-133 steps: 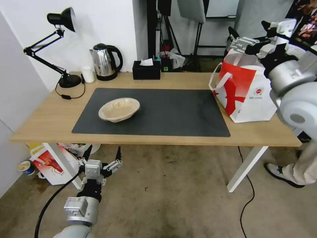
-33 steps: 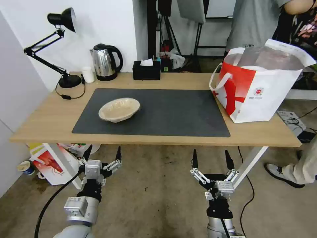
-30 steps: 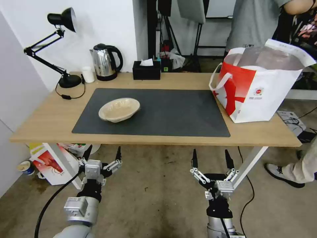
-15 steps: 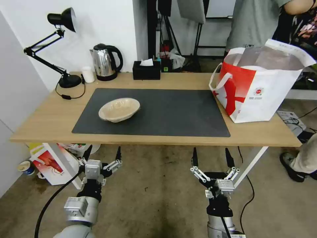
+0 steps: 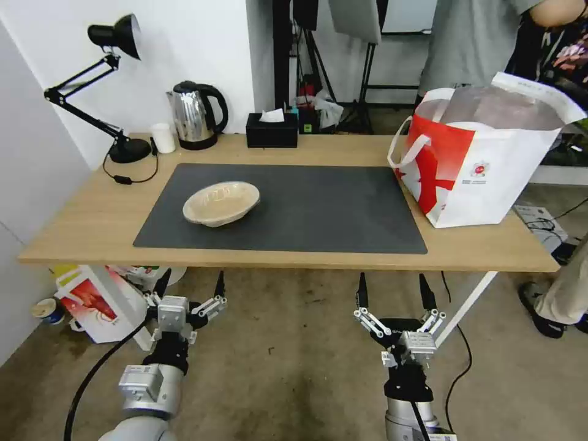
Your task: Pick up the trash from the table and place it into the takeout bag.
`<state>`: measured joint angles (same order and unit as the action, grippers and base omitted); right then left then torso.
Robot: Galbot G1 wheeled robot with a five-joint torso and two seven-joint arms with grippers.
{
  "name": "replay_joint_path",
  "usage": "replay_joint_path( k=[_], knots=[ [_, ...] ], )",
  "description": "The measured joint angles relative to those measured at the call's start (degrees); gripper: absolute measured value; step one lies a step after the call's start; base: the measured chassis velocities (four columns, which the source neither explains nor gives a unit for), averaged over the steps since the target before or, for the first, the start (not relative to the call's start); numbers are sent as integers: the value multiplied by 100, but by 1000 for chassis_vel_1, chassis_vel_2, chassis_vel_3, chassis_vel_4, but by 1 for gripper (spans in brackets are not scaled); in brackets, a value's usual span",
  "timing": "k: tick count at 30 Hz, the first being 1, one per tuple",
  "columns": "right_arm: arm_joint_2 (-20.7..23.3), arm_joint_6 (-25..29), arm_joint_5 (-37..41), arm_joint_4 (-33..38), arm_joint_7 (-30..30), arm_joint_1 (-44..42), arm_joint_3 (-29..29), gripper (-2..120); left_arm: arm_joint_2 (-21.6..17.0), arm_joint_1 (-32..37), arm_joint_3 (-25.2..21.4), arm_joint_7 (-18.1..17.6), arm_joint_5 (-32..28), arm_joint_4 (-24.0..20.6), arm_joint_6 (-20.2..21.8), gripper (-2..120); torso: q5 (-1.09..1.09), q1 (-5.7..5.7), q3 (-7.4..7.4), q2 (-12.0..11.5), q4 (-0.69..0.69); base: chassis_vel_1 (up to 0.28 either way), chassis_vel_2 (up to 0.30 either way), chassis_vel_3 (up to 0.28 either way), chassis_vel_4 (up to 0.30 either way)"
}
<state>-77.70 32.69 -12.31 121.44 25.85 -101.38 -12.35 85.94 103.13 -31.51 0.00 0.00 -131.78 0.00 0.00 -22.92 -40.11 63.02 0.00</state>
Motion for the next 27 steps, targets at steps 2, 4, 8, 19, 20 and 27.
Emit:
replay_joint_path(
  k=[2, 4, 8, 19, 20, 27],
  knots=[
    [0, -2, 0, 0, 1, 0, 0, 100, 0, 0, 0, 0, 0, 0, 0, 100, 0, 0, 0, 0, 0, 0, 0, 0, 0],
    [0, -2, 0, 0, 1, 0, 0, 100, 0, 0, 0, 0, 0, 0, 0, 100, 0, 0, 0, 0, 0, 0, 0, 0, 0],
    [0, -4, 0, 0, 2, 0, 0, 100, 0, 0, 0, 0, 0, 0, 0, 100, 0, 0, 0, 0, 0, 0, 0, 0, 0],
    [0, -5, 0, 0, 2, 0, 0, 100, 0, 0, 0, 0, 0, 0, 0, 100, 0, 0, 0, 0, 0, 0, 0, 0, 0],
    [0, -5, 0, 0, 2, 0, 0, 100, 0, 0, 0, 0, 0, 0, 0, 100, 0, 0, 0, 0, 0, 0, 0, 0, 0],
    [0, -5, 1, -1, 2, 0, 0, 100, 0, -5, -7, 1, 0, 2, -14, 100, 0, 0, 0, 0, 0, 0, 0, 0, 0]
  ],
)
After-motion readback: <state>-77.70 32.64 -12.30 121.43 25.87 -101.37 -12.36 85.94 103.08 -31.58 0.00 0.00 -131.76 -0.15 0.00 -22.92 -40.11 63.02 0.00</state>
